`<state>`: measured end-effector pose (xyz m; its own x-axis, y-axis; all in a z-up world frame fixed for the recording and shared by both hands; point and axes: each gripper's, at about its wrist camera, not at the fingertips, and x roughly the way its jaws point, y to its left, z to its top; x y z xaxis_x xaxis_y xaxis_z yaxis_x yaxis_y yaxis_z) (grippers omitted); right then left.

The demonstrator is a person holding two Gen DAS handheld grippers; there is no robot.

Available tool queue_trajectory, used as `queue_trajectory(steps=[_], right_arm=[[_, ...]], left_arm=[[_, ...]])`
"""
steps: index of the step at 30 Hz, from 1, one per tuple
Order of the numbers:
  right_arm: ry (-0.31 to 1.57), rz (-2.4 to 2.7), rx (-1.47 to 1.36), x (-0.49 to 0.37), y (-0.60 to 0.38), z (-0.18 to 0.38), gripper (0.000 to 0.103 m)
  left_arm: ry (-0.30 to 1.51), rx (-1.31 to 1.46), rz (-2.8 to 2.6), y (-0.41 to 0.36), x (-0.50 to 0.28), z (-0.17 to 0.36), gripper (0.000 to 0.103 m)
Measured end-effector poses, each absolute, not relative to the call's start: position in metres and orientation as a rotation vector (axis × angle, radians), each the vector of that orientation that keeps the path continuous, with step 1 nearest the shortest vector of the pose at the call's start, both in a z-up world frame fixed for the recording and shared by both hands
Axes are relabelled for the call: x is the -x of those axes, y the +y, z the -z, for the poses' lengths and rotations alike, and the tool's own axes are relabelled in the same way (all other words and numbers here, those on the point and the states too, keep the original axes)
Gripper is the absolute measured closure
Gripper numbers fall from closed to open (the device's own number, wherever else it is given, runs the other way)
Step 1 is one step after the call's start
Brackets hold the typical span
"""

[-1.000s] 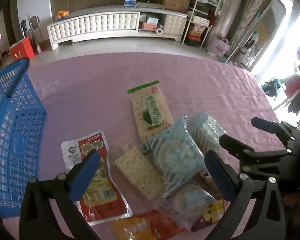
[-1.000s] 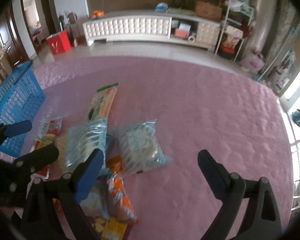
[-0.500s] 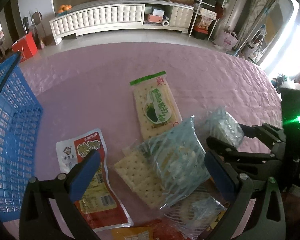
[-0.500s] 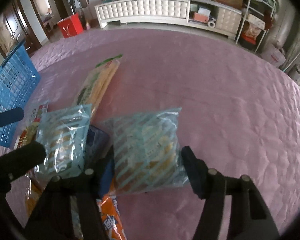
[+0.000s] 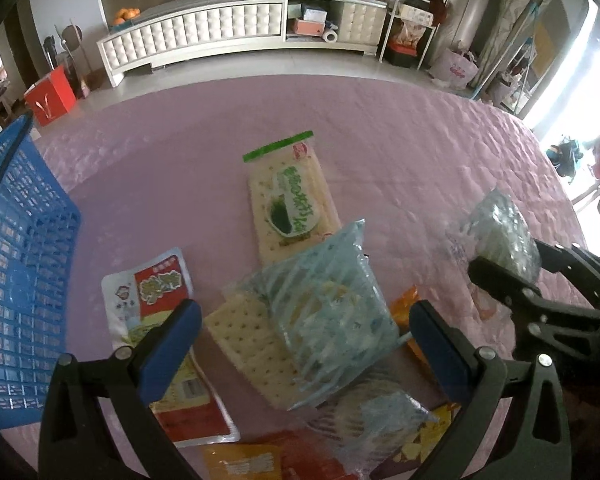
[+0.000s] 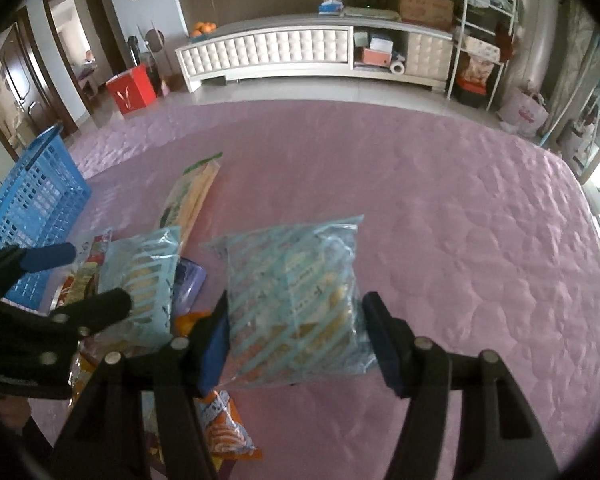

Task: Organize snacks
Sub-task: 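Close the left gripper on a light-blue striped bag while the right gripper grasps another, then carry both striped bags with both grippers over the blue basket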

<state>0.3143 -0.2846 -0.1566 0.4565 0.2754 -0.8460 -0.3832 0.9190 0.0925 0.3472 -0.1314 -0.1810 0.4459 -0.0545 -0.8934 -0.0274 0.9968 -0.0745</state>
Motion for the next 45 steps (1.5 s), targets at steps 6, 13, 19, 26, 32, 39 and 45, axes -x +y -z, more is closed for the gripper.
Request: queue_trajectory(steps=[6, 13, 19, 26, 32, 39, 45], right_arm=[[1.008, -0.379, 0.166, -0.309, -0.277, 0.16, 0.036], [0.998, -0.374, 0.14, -0.313, -0.286, 0.156, 0.036], [1.0, -0.362, 0.147, -0.308, -0.286, 0.153, 0.036], [1.017, -0.343, 0.154, -0.301, -0.278, 0.154, 0.036], [0.981, -0.331, 0.194, -0.274, -0.255, 0.122, 0.036], [0.917, -0.374, 0.209, -0.245, -0.216, 0.065, 0.036], [0.872, -0.412, 0.215, -0.224, -0.176, 0.039, 0.036]], left_arm=[[1.162, 0.065, -0.01, -0.138, -0.361, 0.196, 0.008], [1.193, 0.114, 0.02, -0.137, -0.37, 0.209, 0.033], [1.155, 0.077, 0.022, -0.141, -0.366, 0.199, 0.044], [1.098, 0.115, 0.057, -0.125, -0.343, 0.168, 0.045], [1.045, 0.117, 0.043, -0.09, -0.314, 0.127, 0.045], [0.975, 0.136, 0.063, -0.045, -0.276, 0.08, 0.044], [0.93, 0.073, 0.064, -0.007, -0.246, 0.049, 0.044]])
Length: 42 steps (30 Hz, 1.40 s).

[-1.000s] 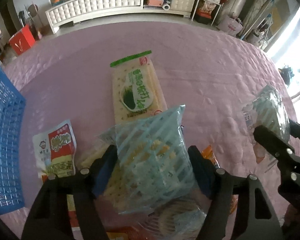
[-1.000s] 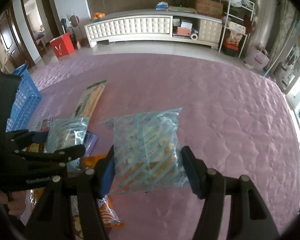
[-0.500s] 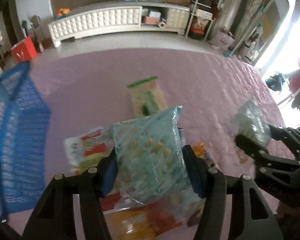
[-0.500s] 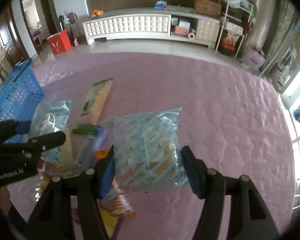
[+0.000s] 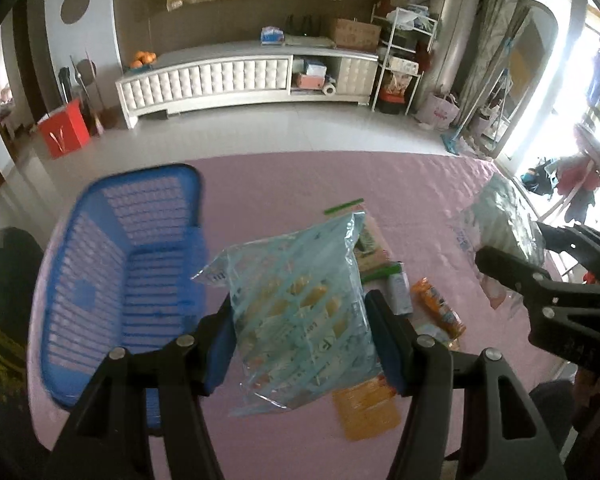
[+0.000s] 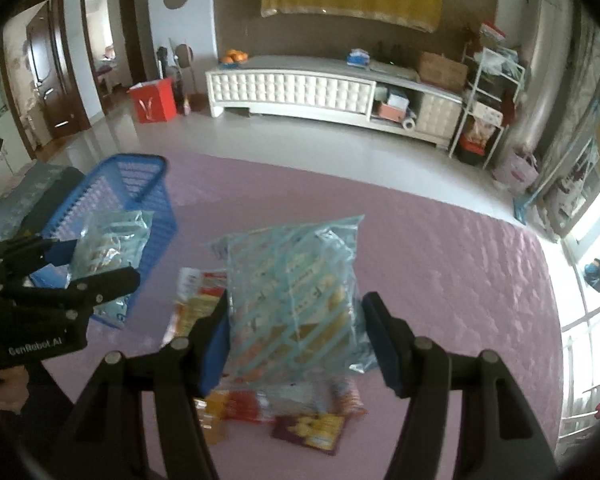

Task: Organize snacks
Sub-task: 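Carry both striped bags with both grippers over the blue basket, then open both grippers to drop the striped bags into the basket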

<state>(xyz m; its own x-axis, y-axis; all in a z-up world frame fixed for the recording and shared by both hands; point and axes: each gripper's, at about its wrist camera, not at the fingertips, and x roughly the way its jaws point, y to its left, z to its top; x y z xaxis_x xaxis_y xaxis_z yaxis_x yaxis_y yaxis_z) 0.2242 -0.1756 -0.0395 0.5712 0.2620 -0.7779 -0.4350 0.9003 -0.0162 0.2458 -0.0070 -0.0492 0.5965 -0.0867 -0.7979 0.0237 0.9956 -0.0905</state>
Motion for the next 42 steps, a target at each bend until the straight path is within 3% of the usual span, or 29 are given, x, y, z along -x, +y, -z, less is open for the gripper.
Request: queue_trajectory(steps=[10, 19, 42], right_arm=[[0.822, -0.471, 0.196, -0.21, -0.11, 0.027, 0.036], [0.826, -0.534, 0.224, -0.222, -0.041, 0.019, 0.036], [1.063, -0.592, 0.238, -0.299, 0.071, 0.081, 0.036]], left_arm=[[0.86, 0.049, 0.01, 0.084, -0.209, 0.012, 0.044], [0.865, 0.038, -0.015, 0.149, -0.224, 0.001, 0.044], [1.042, 0.049, 0.066, 0.211, -0.321, 0.07, 0.043]])
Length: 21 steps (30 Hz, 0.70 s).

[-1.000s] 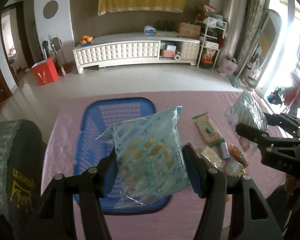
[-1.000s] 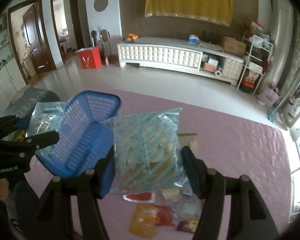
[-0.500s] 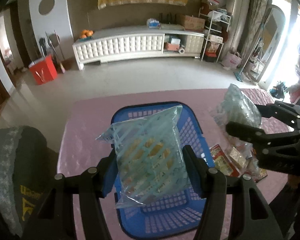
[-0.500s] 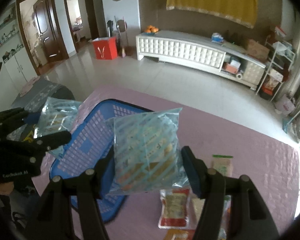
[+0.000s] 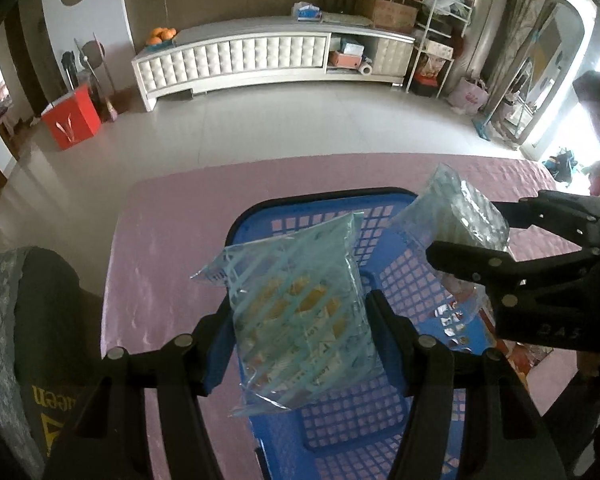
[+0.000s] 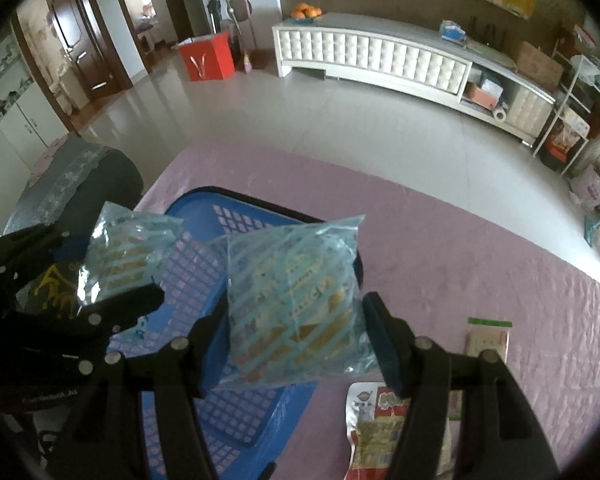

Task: Organize snacks
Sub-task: 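Open both grippers to drop the striped bags into the basket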

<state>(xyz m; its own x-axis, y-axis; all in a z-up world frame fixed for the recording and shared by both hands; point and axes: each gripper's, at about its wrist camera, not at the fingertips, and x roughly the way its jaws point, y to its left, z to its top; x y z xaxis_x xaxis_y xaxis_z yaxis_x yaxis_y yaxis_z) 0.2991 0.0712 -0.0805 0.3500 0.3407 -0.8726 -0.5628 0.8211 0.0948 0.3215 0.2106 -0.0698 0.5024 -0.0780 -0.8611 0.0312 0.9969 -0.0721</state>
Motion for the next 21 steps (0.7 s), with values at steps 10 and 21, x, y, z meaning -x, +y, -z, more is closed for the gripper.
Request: queue_trajectory(steps=[10, 21], right_arm=[[1.108, -0.589, 0.249, -0.31, 0.09, 0.09, 0.034], [1.026, -0.521, 0.274, -0.291, 0.068, 0.068, 0.007]], left_arm=[[0.97, 0.022, 0.046, 0.217, -0.327, 0.071, 0.029], [0.949, 0.065, 0.04, 0.213, -0.305, 0.052, 0.02]])
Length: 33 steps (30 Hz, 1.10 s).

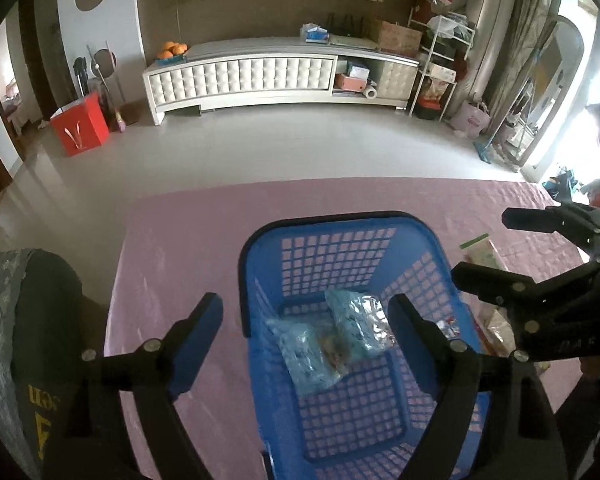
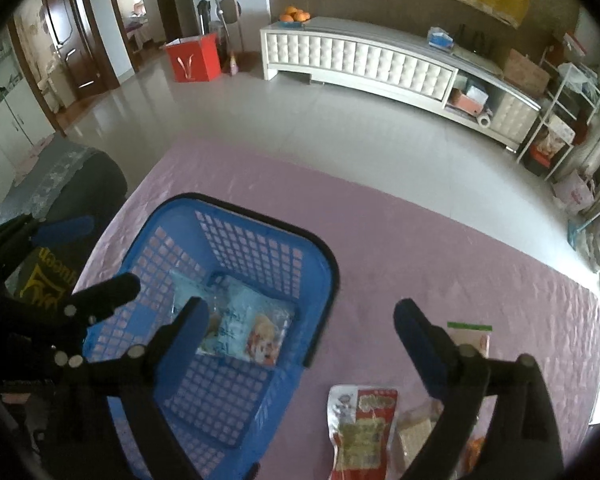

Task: Organize snacks
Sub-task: 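Open both grippers to drop the striped bags into the basket, then move both grippers back over the remaining snacks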

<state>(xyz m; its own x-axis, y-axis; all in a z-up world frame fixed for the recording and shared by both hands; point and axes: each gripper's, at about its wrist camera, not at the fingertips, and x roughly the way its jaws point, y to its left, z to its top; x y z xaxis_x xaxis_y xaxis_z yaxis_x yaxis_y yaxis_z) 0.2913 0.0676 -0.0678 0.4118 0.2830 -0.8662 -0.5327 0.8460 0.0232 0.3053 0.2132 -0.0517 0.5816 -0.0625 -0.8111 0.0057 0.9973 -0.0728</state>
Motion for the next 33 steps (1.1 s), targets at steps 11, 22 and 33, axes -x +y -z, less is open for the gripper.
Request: queue_trajectory(steps=[11, 22, 33], right_arm=[[0.982, -0.485, 0.224, -0.254, 0.013, 0.029, 0.007], [0.937, -0.459, 0.205, -0.223, -0.054, 0.015, 0.007], [0.943, -0.387, 0.166, -0.2, -0.129, 0.029, 0.007]], left_arm=[[0.923, 0.005, 0.043, 0.165, -0.268, 0.021, 0.02], [0.92, -0.03, 0.089, 0.091, -0.245, 0.01, 0.02], [0.968, -0.06, 0.149, 0.01, -0.237, 0.03, 0.02]])
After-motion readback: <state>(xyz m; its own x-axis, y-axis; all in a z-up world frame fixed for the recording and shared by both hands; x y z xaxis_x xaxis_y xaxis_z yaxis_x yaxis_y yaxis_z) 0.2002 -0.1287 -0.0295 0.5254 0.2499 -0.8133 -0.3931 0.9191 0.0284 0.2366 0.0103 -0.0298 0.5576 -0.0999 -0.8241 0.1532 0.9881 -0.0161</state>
